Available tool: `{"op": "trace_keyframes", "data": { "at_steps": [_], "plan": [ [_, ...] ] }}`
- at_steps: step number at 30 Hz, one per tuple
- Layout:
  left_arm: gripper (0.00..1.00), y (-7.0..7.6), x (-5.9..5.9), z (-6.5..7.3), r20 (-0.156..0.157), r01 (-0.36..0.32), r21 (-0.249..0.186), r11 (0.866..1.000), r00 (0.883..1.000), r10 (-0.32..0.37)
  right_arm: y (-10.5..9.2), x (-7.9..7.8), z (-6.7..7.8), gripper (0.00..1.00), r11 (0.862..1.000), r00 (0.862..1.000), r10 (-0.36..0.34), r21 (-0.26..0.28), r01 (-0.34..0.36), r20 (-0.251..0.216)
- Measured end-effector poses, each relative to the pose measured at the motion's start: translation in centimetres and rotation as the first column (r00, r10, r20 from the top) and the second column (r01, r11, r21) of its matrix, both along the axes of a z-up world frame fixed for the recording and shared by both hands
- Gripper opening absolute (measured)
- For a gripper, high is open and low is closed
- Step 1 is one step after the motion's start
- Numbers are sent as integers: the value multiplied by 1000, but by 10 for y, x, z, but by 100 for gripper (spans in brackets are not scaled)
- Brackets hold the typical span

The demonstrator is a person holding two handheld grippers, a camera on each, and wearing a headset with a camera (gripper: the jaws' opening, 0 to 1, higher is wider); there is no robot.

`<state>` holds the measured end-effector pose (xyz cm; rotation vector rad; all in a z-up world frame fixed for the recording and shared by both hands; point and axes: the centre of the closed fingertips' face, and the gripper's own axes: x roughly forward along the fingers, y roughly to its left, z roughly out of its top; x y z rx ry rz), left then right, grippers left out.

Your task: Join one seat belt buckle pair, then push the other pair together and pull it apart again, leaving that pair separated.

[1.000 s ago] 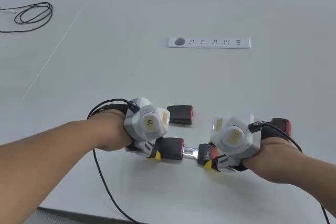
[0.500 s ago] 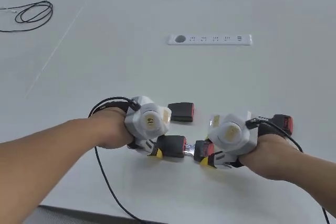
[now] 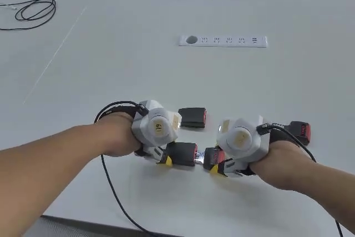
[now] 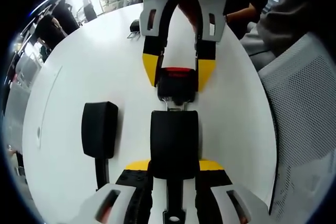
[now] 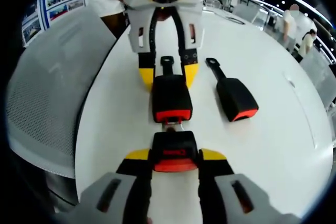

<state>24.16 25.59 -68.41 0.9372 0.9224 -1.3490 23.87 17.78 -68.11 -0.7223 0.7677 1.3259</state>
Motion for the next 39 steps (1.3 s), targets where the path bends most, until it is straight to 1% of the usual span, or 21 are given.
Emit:
{"op": "trace_keyframes", "data": {
  "at_steps": [2,8,15,16,17,23,25,28,31,34,39],
  "plan": [
    [30,0,0,0,1,2,7,1000,1000,-2,2,0,0,32,1000,1000,7,0,-7,2],
    [30,0,0,0,1,-3,1,1000,1000,3,9,0,0,32,1000,1000,11,2,-11,4],
    [30,0,0,0,4,-5,11,1000,1000,5,12,1,0,31,1000,1000,11,9,-11,6],
    [30,2,2,0,9,-5,22,1000,1000,4,9,7,0,31,1000,1000,-10,-14,11,28],
    [30,1,1,-1,6,-4,15,1000,1000,4,13,5,1,31,1000,1000,9,6,-9,18],
    [30,2,1,-1,6,-9,9,1000,1000,8,12,2,1,32,1000,1000,11,1,-11,19],
    [30,2,1,-1,5,-10,1,1000,1000,10,11,2,0,32,1000,1000,10,0,-10,15],
    [30,3,2,-1,-3,-20,-24,1000,1000,20,10,1,-1,32,1000,1000,15,-2,-15,9],
    [30,3,2,-1,-1,-11,-29,1000,1000,11,9,-1,-1,32,999,999,36,1,-36,7],
    [30,2,2,-1,-2,-3,-24,1000,1000,2,8,-1,-1,32,999,999,41,-2,-41,10],
    [30,2,2,-1,-5,-13,-29,999,1000,13,6,-1,-1,32,999,999,41,-2,-41,9]
  ]
}}
